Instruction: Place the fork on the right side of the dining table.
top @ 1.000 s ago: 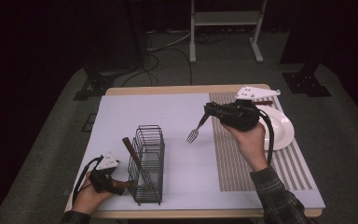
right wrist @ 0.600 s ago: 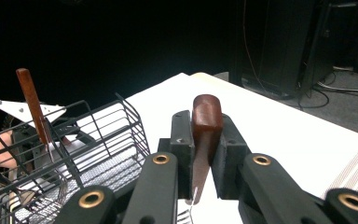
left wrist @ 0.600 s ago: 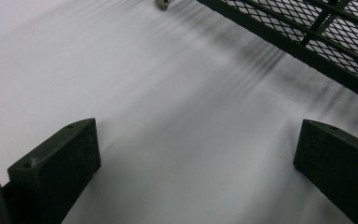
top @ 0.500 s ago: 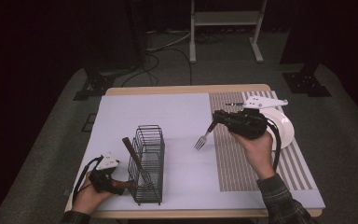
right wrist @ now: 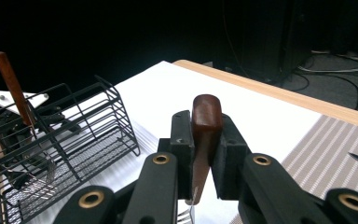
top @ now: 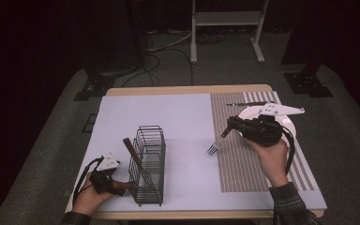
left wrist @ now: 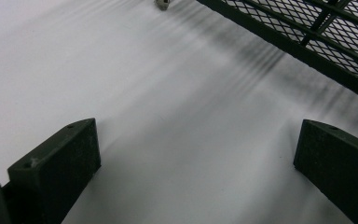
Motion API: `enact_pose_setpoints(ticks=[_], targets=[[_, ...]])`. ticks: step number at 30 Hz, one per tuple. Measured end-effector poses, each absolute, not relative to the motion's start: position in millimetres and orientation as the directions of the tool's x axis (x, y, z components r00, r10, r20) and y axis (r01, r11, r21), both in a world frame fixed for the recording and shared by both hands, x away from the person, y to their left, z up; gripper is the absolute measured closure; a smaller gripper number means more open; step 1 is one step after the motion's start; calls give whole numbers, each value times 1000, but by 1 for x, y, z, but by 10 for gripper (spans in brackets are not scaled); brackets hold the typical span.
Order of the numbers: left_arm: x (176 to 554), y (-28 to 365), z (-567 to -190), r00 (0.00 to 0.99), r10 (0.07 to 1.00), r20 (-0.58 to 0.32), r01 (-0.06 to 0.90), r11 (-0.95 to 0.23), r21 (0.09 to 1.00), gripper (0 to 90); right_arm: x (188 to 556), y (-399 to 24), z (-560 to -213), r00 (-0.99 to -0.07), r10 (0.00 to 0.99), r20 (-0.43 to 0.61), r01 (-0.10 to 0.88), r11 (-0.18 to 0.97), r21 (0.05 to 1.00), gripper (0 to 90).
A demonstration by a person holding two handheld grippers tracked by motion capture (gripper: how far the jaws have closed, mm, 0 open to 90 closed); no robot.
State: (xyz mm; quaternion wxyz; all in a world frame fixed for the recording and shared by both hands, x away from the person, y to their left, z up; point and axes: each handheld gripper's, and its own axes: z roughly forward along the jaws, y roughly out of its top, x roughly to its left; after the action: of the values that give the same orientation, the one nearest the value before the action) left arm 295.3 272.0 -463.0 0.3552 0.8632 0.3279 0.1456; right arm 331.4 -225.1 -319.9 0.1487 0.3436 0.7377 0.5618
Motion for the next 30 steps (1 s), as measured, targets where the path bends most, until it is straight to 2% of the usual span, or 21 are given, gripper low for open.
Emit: enact_pose_setpoints(ticks=[16, 30], targets=[[295, 272, -463, 743, 670, 19, 463, -533, 709, 0, 311, -269, -329, -635, 745, 203, 389, 80, 918, 801], [295, 272, -463, 742, 670, 18, 463, -532, 709, 0, 302, -293, -343, -563, 805, 188, 419, 81, 904, 801]])
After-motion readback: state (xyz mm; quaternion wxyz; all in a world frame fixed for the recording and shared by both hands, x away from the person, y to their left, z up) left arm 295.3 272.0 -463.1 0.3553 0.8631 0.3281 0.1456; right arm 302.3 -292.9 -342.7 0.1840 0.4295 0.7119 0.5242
